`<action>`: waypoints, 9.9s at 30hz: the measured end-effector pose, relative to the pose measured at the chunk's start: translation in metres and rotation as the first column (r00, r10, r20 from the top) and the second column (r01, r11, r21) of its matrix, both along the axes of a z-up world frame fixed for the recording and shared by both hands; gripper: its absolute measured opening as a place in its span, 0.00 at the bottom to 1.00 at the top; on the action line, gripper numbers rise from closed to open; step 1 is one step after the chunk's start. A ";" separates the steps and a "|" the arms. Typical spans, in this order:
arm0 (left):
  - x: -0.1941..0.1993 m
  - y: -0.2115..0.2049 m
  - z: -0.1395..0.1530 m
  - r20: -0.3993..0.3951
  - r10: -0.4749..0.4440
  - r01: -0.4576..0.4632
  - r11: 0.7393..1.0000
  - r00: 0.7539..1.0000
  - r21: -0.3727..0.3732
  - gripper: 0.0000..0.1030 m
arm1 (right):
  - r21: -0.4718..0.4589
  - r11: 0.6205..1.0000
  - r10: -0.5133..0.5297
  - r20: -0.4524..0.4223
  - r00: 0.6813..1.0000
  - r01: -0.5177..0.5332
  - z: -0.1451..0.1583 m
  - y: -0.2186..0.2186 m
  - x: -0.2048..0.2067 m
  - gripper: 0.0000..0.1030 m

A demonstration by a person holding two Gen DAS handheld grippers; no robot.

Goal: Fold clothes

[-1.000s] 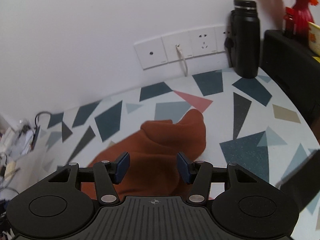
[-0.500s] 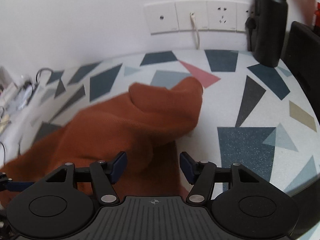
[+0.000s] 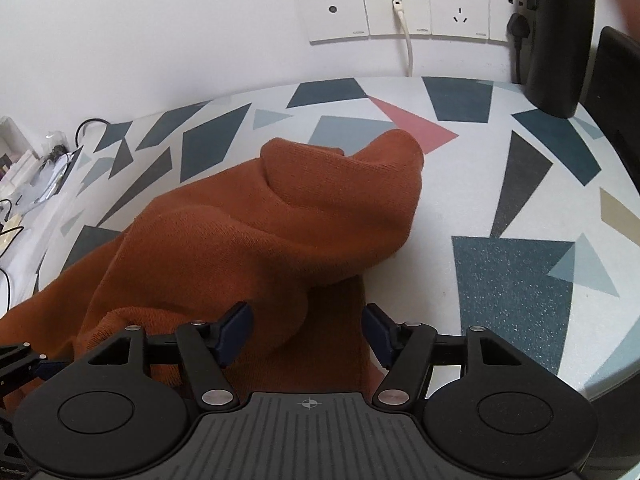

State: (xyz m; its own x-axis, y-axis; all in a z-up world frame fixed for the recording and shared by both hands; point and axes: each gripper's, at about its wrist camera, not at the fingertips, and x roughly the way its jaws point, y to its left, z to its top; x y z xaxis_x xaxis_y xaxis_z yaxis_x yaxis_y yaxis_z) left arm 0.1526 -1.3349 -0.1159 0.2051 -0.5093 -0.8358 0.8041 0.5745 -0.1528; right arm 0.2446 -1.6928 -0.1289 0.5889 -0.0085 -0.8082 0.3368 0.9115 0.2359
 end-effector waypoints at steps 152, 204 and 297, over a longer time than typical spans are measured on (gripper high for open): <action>0.174 0.082 0.024 -0.077 0.074 -0.085 0.984 0.994 -0.154 0.66 | -0.100 0.981 -0.161 0.070 0.985 0.167 -0.006 0.033 0.047 0.33; 0.163 0.125 0.003 0.005 0.197 -0.196 0.977 0.980 -0.088 0.66 | -0.069 0.988 -0.127 0.140 0.982 0.137 0.012 0.062 0.024 0.39; 0.154 0.166 0.017 -0.217 0.059 -0.117 0.957 0.974 -0.266 0.03 | 0.008 1.000 -0.028 0.091 0.995 0.027 0.019 0.096 -0.001 0.05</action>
State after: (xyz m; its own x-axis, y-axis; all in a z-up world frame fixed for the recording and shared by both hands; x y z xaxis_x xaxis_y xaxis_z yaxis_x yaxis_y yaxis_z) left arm 0.3068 -1.1694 -0.0986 0.0990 -0.7134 -0.6937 0.6868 0.5535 -0.4711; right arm 0.2431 -1.5973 -0.1096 0.6595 -0.0208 -0.7514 0.3388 0.9006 0.2723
